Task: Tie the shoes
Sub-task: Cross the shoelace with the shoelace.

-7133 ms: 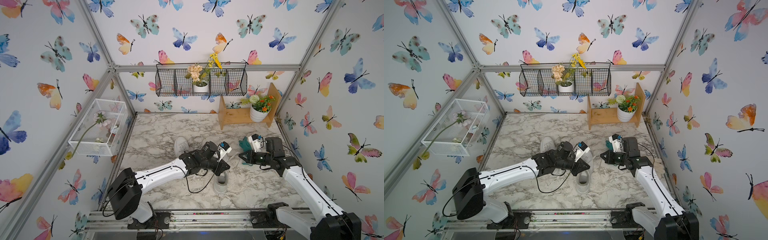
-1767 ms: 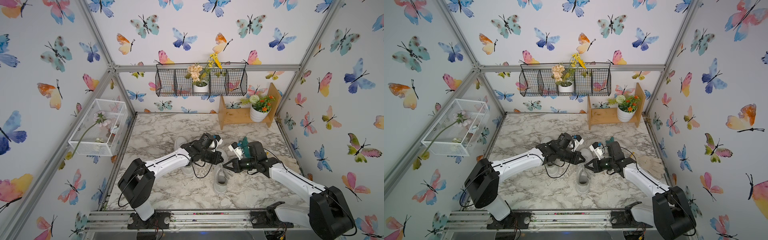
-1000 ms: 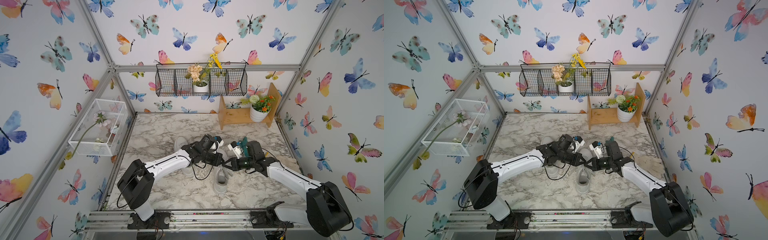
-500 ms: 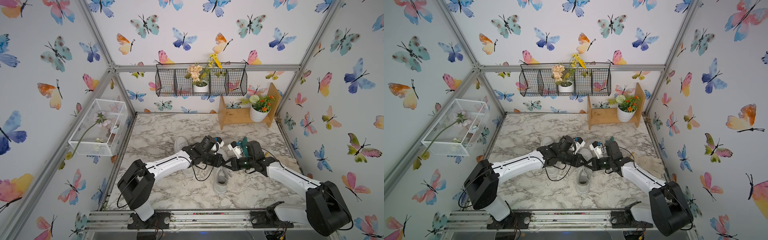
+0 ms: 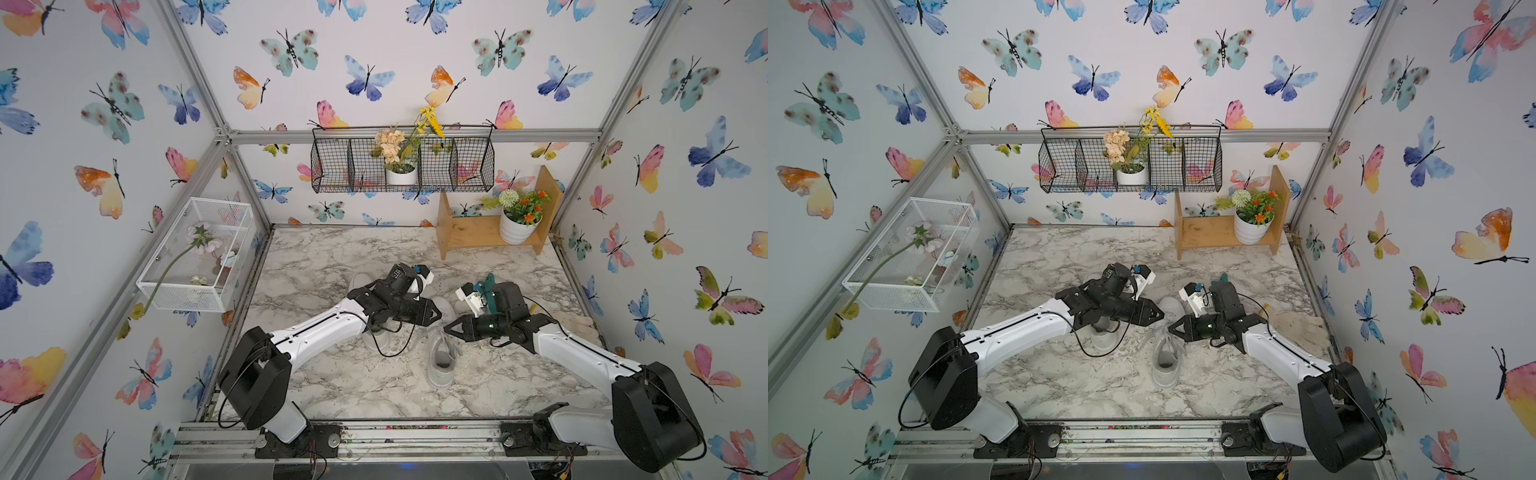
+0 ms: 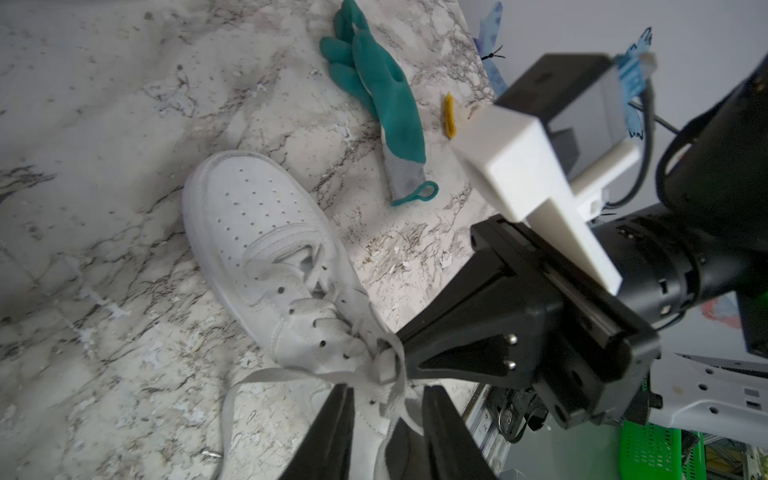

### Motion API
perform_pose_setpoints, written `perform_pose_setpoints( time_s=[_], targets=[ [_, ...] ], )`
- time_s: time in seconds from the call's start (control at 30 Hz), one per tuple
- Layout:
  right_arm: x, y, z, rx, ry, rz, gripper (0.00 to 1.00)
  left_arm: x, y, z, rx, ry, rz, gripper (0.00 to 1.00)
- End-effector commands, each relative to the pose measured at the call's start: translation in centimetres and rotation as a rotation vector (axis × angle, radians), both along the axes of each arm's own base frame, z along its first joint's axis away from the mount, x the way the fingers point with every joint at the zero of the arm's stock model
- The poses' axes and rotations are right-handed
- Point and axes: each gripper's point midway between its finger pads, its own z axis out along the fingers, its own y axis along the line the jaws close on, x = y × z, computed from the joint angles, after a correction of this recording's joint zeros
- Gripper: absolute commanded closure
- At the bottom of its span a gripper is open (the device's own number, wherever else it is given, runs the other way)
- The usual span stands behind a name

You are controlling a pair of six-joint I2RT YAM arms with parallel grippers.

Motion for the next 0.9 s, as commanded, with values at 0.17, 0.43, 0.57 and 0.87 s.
perform_pose_setpoints(
  time_s=[0.17,0.43,0.57,0.87],
  targets=[
    [0.1,-0.2,-0.2,-0.034,-0.005,-0.006,0.98,-0.3,0.0,-2.0,0.021,0.03,-0.02,0.82],
    [0.0,-0.2,-0.3,-0.037,0.004,0.0,0.98,-0.6,-0.8,-2.4,-0.004,0.05,-0.048,0.82],
    [0.1,-0.2,-0.3,-0.036,0.004,0.002,0.98,-1.0,-1.4,-2.4,-0.014,0.057,-0.07,0.82],
    [0.2,-0.1,-0.4,-0.035,0.006,0.003,0.98,-1.8,-2.3,-2.1,-0.038,0.074,-0.111,0.82]
  ],
)
